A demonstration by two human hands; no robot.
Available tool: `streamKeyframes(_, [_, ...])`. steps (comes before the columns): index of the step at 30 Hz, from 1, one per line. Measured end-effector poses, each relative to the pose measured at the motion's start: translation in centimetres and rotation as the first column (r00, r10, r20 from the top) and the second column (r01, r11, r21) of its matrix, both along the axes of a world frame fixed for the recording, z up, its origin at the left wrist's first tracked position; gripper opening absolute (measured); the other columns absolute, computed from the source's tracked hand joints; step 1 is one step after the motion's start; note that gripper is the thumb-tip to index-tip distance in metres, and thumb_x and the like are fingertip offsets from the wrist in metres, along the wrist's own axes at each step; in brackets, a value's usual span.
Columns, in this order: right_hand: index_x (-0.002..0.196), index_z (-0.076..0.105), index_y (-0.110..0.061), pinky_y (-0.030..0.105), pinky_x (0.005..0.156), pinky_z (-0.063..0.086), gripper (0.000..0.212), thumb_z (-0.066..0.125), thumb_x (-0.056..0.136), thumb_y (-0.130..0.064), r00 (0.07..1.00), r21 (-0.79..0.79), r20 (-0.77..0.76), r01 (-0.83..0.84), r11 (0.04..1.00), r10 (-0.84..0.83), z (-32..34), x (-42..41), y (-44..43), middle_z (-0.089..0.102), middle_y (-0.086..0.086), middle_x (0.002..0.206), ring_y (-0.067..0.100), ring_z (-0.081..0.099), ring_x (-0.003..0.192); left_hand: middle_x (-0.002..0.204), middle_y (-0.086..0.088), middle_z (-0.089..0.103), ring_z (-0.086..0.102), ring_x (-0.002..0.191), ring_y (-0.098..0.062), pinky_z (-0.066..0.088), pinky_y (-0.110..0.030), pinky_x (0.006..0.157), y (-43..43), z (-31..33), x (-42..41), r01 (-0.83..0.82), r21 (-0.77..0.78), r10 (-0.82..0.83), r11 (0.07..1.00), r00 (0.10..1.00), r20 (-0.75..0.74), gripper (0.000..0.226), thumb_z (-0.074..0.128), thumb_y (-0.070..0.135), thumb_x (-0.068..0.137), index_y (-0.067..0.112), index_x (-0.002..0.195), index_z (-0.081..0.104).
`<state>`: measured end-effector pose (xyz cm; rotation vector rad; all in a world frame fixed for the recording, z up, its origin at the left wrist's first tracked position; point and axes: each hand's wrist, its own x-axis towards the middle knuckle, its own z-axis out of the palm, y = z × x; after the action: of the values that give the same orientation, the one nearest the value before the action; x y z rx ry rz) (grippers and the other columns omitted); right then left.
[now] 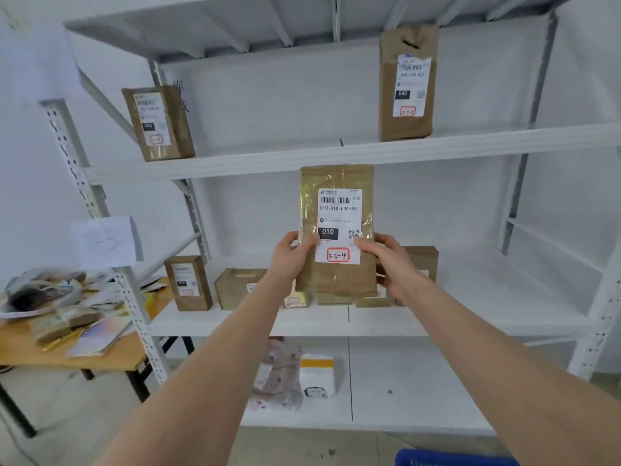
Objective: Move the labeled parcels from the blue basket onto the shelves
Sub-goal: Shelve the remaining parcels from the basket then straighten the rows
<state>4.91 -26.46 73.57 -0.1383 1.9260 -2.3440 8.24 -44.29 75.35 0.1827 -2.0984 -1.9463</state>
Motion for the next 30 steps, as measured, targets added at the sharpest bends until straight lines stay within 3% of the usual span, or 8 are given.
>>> streamKeyframes(3, [0.123,0.052,-0.023,0.039,0.087,0.054,0.052,0.076,0.078,-0.033,0.998,0.004,-0.059,0.001,1.000,-0.001,1.8,-0.3,-1.9,0.075,0.000,0.089,0.021,0.068,0.092,0.085,0.002,0.070,0.066,0.074,-0.013,0.055,-0.024,0.059,-1.7,1.8,-0.1,-0.003,0.016,0.003,1.000,0.999,-0.040,0.019,0.058,0.028,0.091,0.018,0.107,0.061])
streamKeyframes(5, [0.123,0.052,-0.022,0.036,0.080,0.056,0.051,0.076,0.079,-0.033,0.995,-0.001,-0.103,0.015,1.000,-0.015,3.4,-0.4,-3.5,0.075,-0.001,0.086,0.018,0.069,0.086,0.080,0.005,0.069,0.064,0.069,-0.009,0.050,-0.016,0.050,-3.0,3.2,-0.2,-0.022,-0.003,0.022,1.000,0.995,-0.093,0.014,0.056,0.026,0.093,0.018,0.101,0.062])
streamKeyframes(8, [0.121,0.052,-0.023,0.028,0.064,0.052,0.048,0.074,0.080,-0.032,0.986,-0.016,-0.161,0.041,0.999,-0.043,6.1,-0.9,-6.6,0.074,-0.003,0.084,0.014,0.069,0.079,0.079,0.006,0.069,0.064,0.070,-0.008,0.049,-0.018,0.055,-5.5,5.7,-0.6,-0.045,-0.015,0.042,0.999,0.986,-0.158,0.014,0.055,0.029,0.093,0.019,0.097,0.064])
streamKeyframes(10, [0.122,0.052,-0.022,0.027,0.066,0.051,0.049,0.074,0.080,-0.032,0.978,-0.033,-0.200,0.052,0.998,-0.058,7.9,-1.3,-8.8,0.073,-0.003,0.085,0.014,0.069,0.080,0.080,0.005,0.069,0.064,0.072,-0.010,0.049,-0.020,0.059,-7.5,7.3,-1.1,-0.055,-0.016,0.051,0.998,0.980,-0.193,0.012,0.056,0.031,0.092,0.023,0.090,0.065])
streamKeyframes(21, [0.125,0.050,-0.020,0.020,0.055,0.045,0.050,0.074,0.081,-0.028,0.962,-0.112,-0.261,0.056,0.992,-0.084,13.0,-4.3,-19.6,0.072,0.001,0.095,0.011,0.067,0.075,0.080,0.009,0.066,0.061,0.070,-0.004,0.045,-0.012,0.048,-17.8,12.6,-4.3,-0.035,-0.027,0.026,0.999,0.959,-0.281,0.017,0.053,0.033,0.094,0.021,0.099,0.063])
streamKeyframes(24, [0.124,0.051,-0.020,0.017,0.050,0.045,0.050,0.074,0.080,-0.026,0.957,-0.126,-0.268,0.075,0.989,-0.106,13.7,-5.0,-21.4,0.071,0.002,0.100,0.009,0.066,0.073,0.084,0.007,0.068,0.063,0.075,-0.008,0.048,-0.018,0.056,-19.9,13.3,-5.6,-0.019,-0.036,0.009,0.999,0.960,-0.281,0.021,0.054,0.034,0.093,0.020,0.105,0.063])
streamKeyframes(30, [0.122,0.051,-0.020,0.020,0.055,0.046,0.048,0.074,0.081,-0.027,0.952,-0.123,-0.267,0.118,0.985,-0.147,14.4,-5.9,-23.6,0.071,0.001,0.096,0.010,0.066,0.073,0.088,0.002,0.071,0.066,0.086,-0.019,0.055,-0.029,0.074,-22.4,13.9,-7.8,-0.001,-0.055,-0.015,0.998,0.956,-0.294,0.022,0.056,0.036,0.092,0.019,0.102,0.066])
